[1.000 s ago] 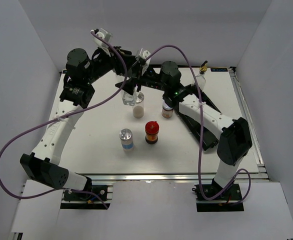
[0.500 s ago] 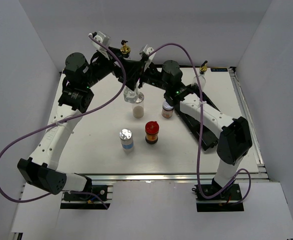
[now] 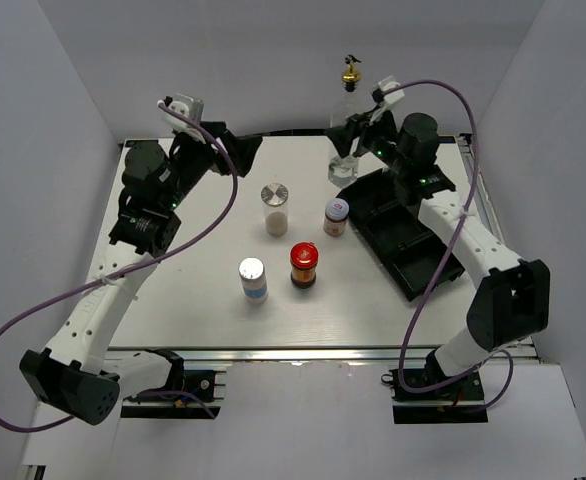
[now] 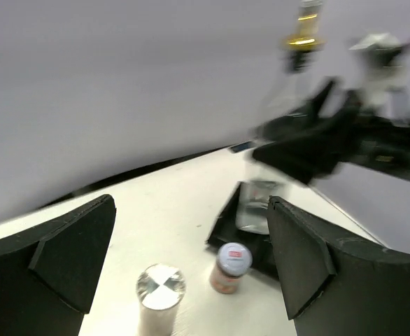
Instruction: Organize the condiment bottles
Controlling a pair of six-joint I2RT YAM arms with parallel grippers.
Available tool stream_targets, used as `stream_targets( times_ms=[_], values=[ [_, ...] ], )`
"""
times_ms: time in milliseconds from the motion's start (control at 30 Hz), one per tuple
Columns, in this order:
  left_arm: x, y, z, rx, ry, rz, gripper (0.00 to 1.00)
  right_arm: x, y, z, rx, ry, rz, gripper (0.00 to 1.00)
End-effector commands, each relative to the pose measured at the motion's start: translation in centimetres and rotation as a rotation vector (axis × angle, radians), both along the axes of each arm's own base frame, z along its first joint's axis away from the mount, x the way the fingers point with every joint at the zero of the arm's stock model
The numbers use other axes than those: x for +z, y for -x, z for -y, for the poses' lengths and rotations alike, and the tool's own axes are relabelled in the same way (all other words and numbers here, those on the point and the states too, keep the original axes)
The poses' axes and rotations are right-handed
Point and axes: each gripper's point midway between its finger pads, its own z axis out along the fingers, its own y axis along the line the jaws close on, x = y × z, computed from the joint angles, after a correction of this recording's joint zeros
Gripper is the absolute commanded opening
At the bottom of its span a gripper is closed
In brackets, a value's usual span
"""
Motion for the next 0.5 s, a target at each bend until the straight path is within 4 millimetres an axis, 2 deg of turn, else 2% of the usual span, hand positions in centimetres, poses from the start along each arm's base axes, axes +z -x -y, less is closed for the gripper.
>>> stream_targets(
  times_ms=[0,67,100,167,200,300,333,400,433,467],
  values=[
    [-2.3,-2.1,-3.3,0.221,0.034,-0.050,0.98,5.9,1.4,3.0,-0.060,-0.044,0.194,0.00],
    [-3.9,-2.8,-4.5,0.299,0.047,-0.085,0.98,5.2,1.3,3.6,-0.080,-0.026,0.214,0.00],
    [-5.4,-3.2,-5.4,0.360,0.050,-0.105,0.98,3.8,1.1,4.0,-0.087,-0.016,0.199,0.00],
    [-7.0,-3.6,-6.5,0.427,0.062,-0.133,0.98,3.2,0.6,4.6,-0.121,-0.012,0.207,0.00],
    [-8.5,-3.8,-7.3,0.476,0.062,-0.159,0.98,2.6,0.3,4.9,-0.135,-0.005,0.205,0.00],
    [-10.1,-3.6,-8.5,0.539,0.077,-0.185,0.98,1.7,-1.3,5.9,-0.204,-0.013,0.206,0.00],
    [-11.4,-3.4,-9.3,0.579,0.075,-0.204,0.98,1.3,-2.0,6.3,-0.237,-0.018,0.202,0.00],
    [-12.5,-2.9,-10.1,0.615,0.090,-0.225,0.98,1.6,-2.7,6.8,-0.266,-0.005,0.250,0.00],
    [-14.0,-2.7,-10.7,0.645,0.084,-0.246,0.98,0.9,-3.0,6.9,-0.276,-0.004,0.247,0.00],
    [-14.0,-2.2,-11.1,0.657,0.097,-0.239,0.98,0.7,-3.2,7.0,-0.285,-0.004,0.250,0.00]
  ],
)
